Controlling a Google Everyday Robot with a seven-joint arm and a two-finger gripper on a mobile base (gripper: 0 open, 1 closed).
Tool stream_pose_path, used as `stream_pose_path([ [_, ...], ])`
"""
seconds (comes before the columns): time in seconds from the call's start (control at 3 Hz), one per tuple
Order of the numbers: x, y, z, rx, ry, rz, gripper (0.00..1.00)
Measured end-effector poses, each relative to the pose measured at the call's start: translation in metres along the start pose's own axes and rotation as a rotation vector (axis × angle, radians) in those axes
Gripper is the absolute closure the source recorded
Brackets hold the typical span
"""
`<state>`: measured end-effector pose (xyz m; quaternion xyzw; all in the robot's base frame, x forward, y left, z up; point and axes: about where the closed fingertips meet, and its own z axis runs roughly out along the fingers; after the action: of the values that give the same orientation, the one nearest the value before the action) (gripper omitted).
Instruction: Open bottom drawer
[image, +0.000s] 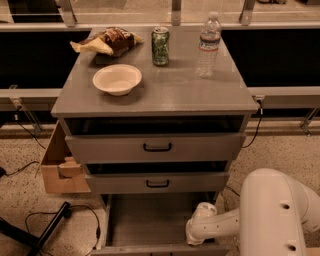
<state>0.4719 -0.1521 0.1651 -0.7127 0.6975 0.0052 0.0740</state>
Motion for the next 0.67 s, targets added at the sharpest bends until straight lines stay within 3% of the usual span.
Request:
stream_pose_path([
  [0.33,0.0129,0.0269,-0.0036,-0.065,0.026,0.018,1.0],
  [0.67,0.0176,0.0356,-0.0074,-0.081,0.037,0.025,1.0],
])
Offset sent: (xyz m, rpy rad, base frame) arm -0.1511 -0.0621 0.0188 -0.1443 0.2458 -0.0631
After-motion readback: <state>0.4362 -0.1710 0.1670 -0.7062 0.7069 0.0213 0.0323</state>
